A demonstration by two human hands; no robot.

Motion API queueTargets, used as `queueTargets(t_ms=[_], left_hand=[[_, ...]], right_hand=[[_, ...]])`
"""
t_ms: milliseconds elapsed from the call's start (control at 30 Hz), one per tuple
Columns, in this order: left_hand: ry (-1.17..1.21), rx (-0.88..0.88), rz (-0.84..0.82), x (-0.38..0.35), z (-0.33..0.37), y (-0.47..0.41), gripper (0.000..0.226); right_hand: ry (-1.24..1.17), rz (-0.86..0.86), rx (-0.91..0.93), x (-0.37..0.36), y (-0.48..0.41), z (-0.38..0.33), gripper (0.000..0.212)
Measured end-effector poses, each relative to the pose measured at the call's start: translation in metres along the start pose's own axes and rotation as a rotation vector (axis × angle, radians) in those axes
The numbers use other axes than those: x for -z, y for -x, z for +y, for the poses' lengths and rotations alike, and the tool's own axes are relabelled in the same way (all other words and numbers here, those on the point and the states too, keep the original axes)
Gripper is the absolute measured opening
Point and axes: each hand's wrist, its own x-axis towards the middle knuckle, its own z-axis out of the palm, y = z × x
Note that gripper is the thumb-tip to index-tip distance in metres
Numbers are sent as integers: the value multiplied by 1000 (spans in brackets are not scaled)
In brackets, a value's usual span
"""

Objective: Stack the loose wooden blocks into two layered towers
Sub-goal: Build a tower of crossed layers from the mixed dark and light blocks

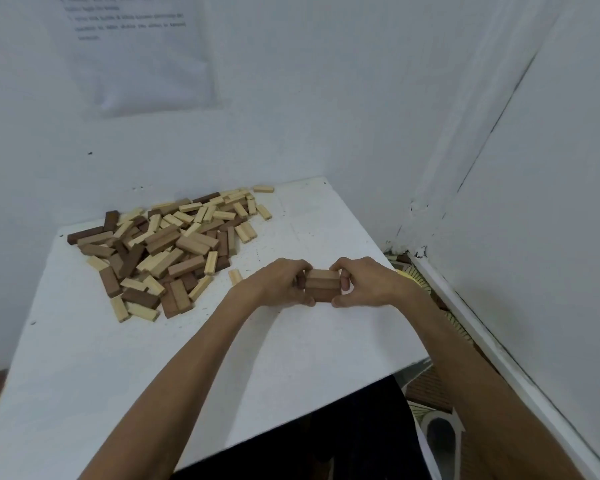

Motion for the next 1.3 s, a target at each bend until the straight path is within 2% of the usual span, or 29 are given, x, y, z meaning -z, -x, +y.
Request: queueTargets(t_ms=[133,300,867,1300], left_hand=[[31,8,74,5,-4,-23,68],[128,20,89,4,-6,-35,73],[108,-13,47,2,-6,-39,62],[65,6,65,0,-5,-38,65]], right_hand=[[-40,48,-19,9,-7,12,62],[-71,60,-36,13,-11,24,65],[-23,7,-19,12,-20,31,62],[24,-1,-47,12,-21,26,66]])
